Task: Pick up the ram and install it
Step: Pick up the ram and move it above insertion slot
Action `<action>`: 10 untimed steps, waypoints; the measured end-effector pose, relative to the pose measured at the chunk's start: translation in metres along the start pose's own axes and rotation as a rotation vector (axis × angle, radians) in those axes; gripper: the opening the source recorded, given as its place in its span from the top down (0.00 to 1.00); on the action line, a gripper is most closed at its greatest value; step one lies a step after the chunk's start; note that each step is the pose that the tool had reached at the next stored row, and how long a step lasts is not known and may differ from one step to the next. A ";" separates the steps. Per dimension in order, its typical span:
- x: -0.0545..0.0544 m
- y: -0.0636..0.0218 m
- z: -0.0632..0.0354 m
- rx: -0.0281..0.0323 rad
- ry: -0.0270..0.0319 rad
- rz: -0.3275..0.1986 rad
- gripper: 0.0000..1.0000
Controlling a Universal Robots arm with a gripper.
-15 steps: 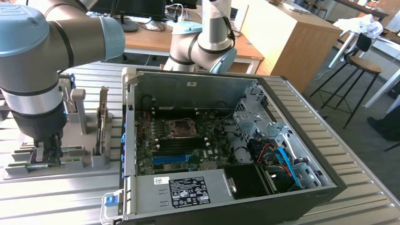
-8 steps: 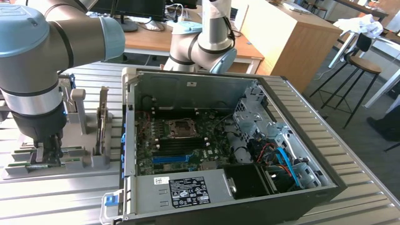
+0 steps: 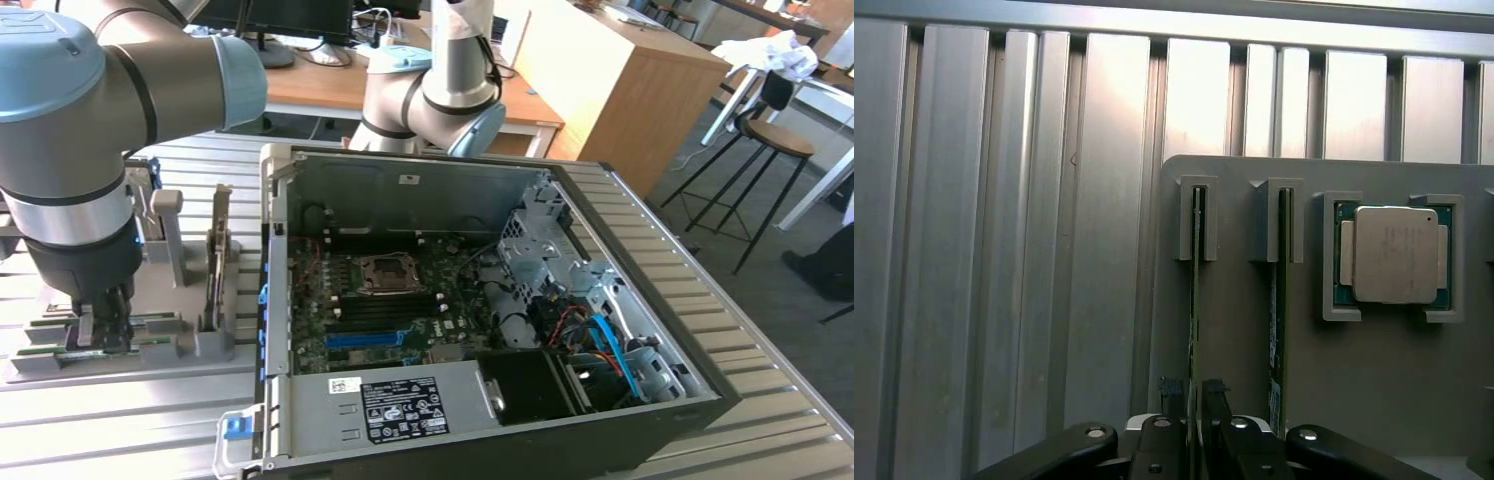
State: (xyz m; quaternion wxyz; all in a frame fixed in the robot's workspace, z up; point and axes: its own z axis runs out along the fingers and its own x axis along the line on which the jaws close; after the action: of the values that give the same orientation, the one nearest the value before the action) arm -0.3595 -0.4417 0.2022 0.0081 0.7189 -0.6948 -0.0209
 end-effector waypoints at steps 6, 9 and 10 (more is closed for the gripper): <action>0.000 0.0000 0.0000 0.0000 -0.0001 0.000 0.87; 0.000 0.0000 0.0000 0.0000 -0.0001 0.000 0.89; 0.000 0.0000 0.0000 0.0000 0.0000 0.000 0.89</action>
State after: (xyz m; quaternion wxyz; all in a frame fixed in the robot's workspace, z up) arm -0.3595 -0.4417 0.2022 0.0081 0.7189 -0.6948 -0.0209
